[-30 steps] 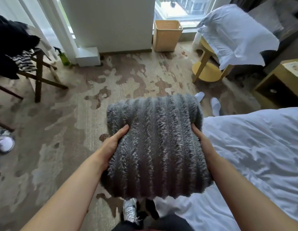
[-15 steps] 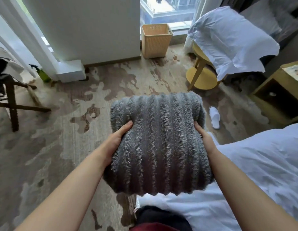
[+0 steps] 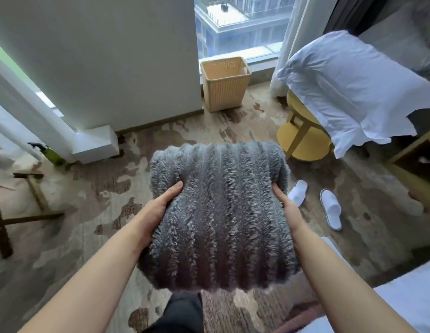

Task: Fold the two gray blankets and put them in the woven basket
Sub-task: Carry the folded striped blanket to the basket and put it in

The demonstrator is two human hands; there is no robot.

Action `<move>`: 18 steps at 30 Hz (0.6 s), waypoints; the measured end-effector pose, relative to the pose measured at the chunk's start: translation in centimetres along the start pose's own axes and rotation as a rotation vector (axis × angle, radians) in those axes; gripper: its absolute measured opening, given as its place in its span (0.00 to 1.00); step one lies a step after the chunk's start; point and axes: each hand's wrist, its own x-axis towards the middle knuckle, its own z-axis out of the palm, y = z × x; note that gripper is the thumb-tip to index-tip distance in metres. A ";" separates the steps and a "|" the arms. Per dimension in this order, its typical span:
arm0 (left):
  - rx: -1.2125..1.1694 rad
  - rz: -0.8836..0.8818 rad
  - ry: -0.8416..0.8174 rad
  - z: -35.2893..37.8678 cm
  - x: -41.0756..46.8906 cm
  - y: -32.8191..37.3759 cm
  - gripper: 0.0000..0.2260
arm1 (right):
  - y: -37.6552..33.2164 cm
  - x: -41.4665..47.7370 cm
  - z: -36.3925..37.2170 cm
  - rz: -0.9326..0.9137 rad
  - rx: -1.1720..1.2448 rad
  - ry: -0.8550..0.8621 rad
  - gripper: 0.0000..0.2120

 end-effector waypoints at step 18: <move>0.022 -0.088 -0.222 7.4 29.6 31.1 0.33 | -23.6 30.3 1.4 -0.006 0.290 0.085 0.28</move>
